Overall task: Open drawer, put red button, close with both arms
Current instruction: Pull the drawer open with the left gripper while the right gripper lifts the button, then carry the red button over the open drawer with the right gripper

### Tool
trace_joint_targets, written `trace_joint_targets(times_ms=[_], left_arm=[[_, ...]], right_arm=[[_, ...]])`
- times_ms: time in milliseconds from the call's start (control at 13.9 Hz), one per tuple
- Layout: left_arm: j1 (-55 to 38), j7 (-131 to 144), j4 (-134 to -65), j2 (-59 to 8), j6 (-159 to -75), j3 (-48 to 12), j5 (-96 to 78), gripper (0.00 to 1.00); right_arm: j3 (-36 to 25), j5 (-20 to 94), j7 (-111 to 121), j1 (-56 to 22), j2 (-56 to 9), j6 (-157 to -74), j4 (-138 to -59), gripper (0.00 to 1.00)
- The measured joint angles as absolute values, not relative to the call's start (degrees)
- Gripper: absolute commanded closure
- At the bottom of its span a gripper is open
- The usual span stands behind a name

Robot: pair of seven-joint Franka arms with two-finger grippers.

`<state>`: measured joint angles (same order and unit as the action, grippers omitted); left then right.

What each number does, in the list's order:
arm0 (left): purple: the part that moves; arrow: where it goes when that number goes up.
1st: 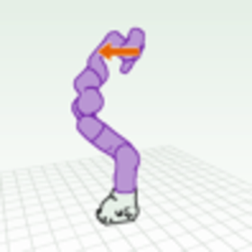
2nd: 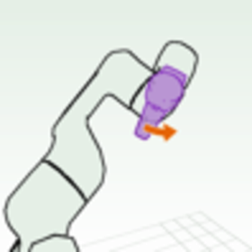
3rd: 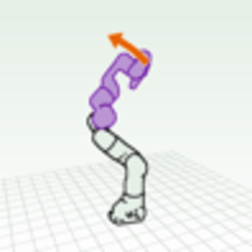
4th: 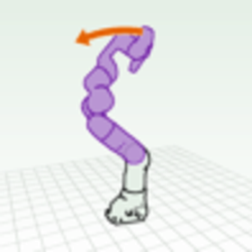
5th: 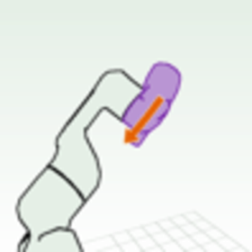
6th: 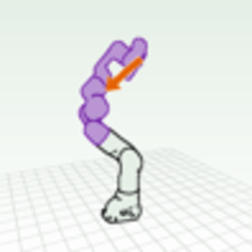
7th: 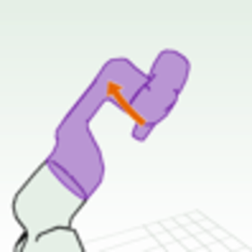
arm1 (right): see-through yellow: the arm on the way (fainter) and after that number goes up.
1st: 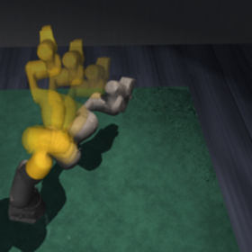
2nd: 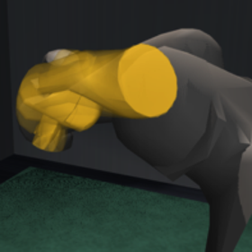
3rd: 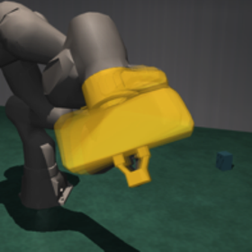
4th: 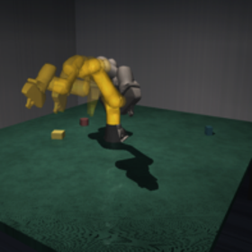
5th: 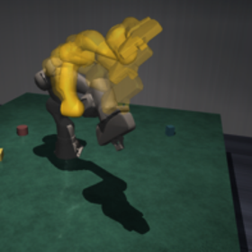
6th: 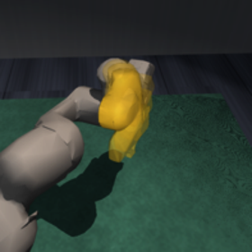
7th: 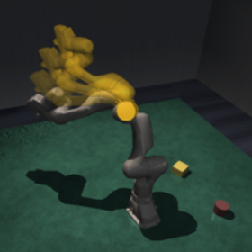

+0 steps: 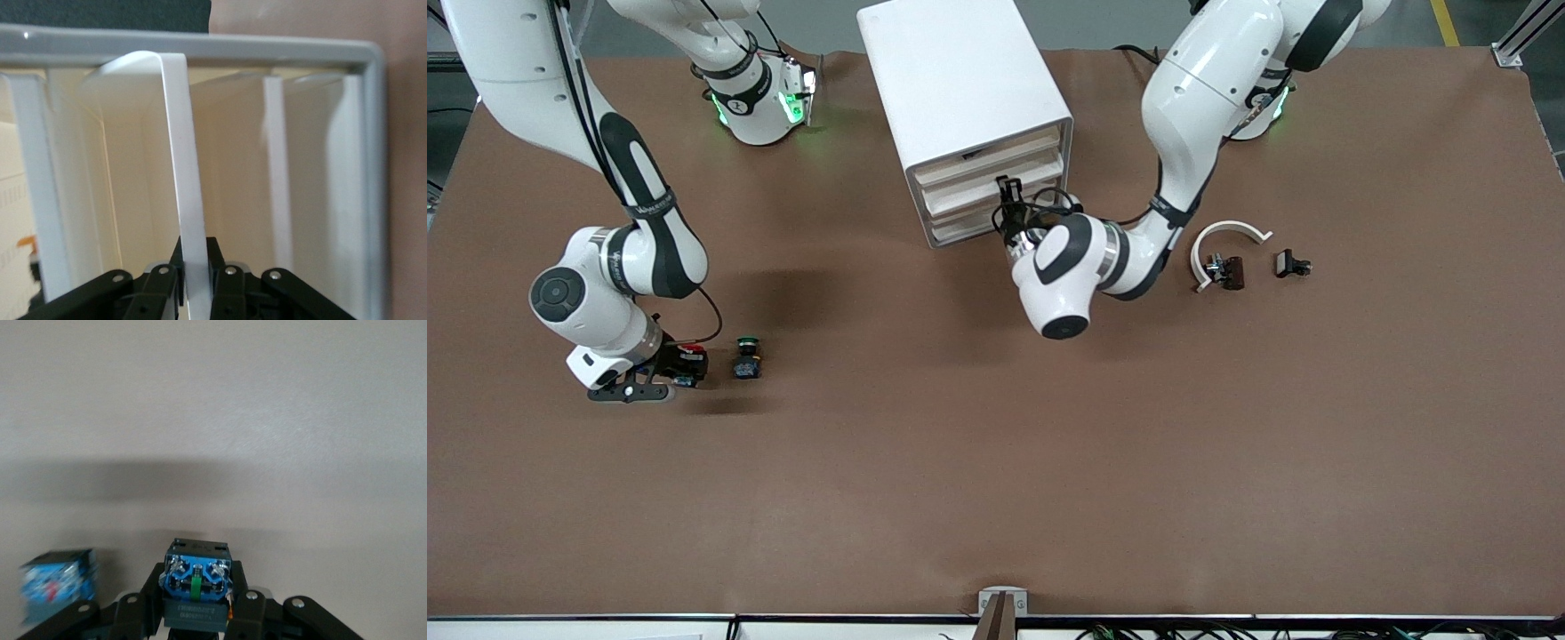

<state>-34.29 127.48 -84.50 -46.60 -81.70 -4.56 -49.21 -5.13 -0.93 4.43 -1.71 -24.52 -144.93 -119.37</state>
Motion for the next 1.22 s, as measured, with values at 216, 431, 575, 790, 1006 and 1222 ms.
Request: trace_joint_targets(times_ms=[216, 431, 575, 790, 1006, 1222], left_arm=[[-32.48, 127.5, -82.07, -46.68, -81.25, -1.73, -49.21, 0.95], [-32.14, 126.93, -80.49, -47.0, -81.25, -0.47, -49.21, 0.82], [-31.45, 125.63, -79.44, -47.36, -81.87, -0.05, -49.17, 0.75], [-29.38, 123.1, -78.23, -47.84, -82.88, 0.41, -49.1, 0.0], [-28.35, 121.02, -77.5, -47.96, -83.97, 0.98, -48.71, 0.0], [-26.68, 118.19, -75.44, -47.93, -84.01, 1.9, -48.36, 0.0]], right_arm=[[-4.77, -0.89, -1.78, -5.49, -17.78, -132.56, -118.58, 0.89], [-4.42, -0.82, -12.96, -10.86, -12.34, -118.28, -115.17, 0.89], [-4.26, -0.64, -21.3, -14.95, -11.08, -109.58, -110.55, 0.89], [-4.1, 0.29, -38.4, -23.68, -10.98, -102.08, -104.5, 0.89], [-3.91, 1.35, -56.98, -33.86, -11.24, -101.17, -101.24, 0.89], [-3.86, 5.37, -70.77, -41.07, -12.67, -102.7, -98.5, 0.88]])
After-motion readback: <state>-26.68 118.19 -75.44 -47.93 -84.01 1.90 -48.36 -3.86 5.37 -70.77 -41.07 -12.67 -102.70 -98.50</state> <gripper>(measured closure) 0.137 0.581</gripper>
